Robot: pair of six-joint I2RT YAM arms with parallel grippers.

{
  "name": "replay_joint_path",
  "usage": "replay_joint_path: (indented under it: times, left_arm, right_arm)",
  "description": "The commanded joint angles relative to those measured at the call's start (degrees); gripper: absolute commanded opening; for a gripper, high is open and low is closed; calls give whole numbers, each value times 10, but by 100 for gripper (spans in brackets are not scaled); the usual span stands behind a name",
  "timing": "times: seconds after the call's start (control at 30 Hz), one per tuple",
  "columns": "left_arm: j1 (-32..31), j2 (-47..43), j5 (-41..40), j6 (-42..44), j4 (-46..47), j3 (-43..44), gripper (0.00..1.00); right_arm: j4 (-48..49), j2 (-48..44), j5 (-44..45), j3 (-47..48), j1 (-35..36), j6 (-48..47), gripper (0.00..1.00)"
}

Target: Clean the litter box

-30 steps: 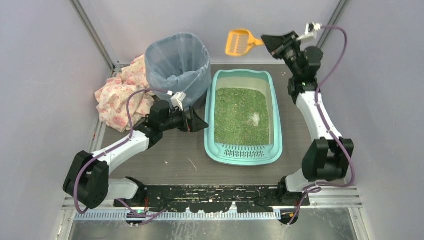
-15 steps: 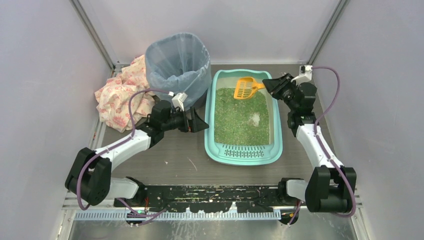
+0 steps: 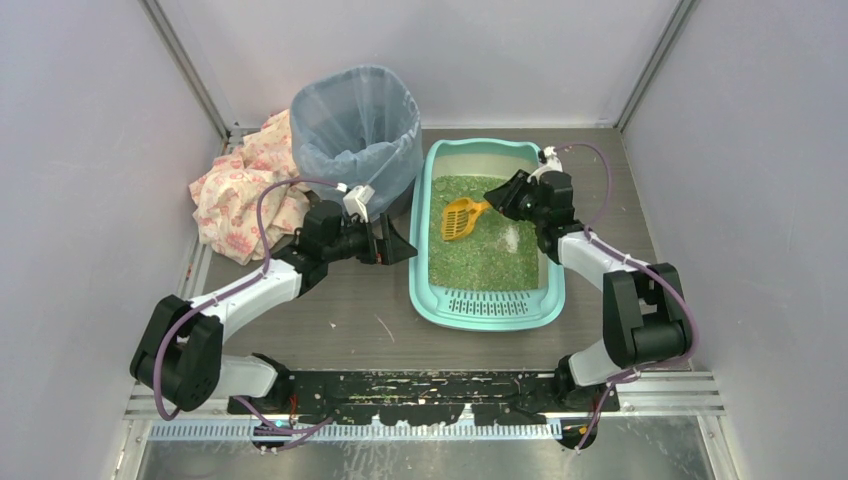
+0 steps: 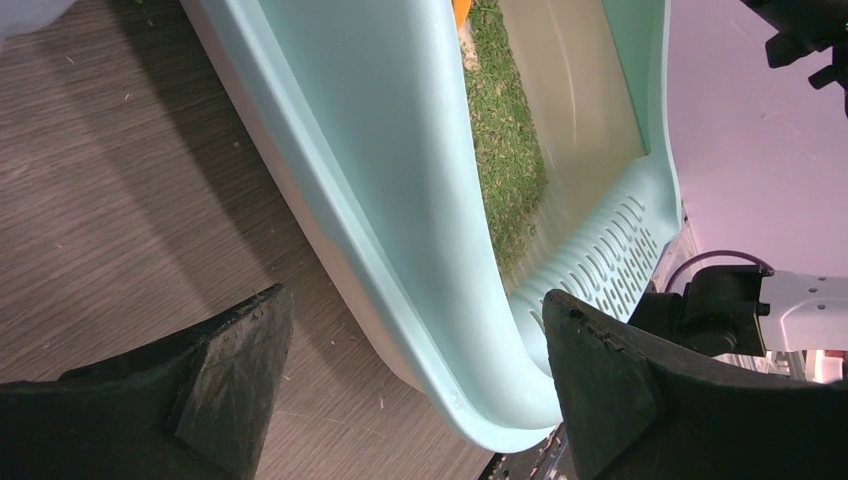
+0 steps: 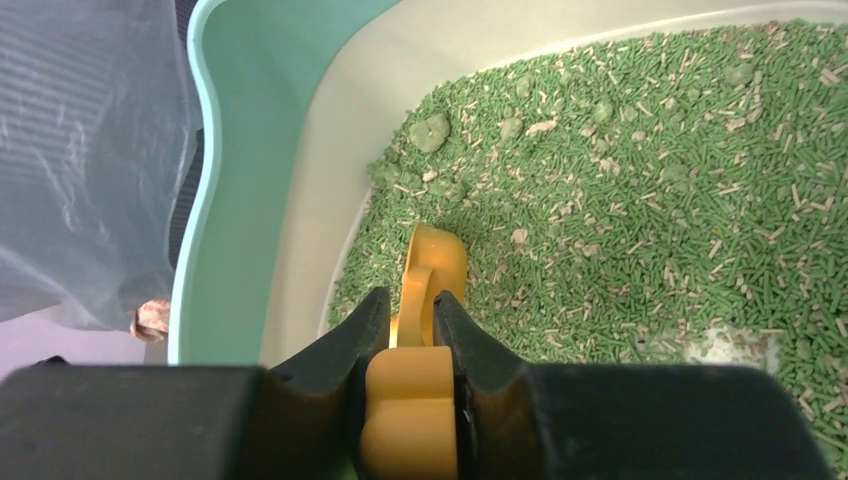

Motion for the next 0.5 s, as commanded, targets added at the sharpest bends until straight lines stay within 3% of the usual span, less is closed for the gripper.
replay_joint_path:
  times: [0.0, 0.47]
  left_arm:
    - [-1, -11, -4, 14, 18, 12, 94]
    - [-2, -10, -4, 14, 17, 12, 94]
  right_arm:
    - [52, 25, 15, 3, 15, -13, 1]
    - [172, 94, -46, -3, 31, 75, 1]
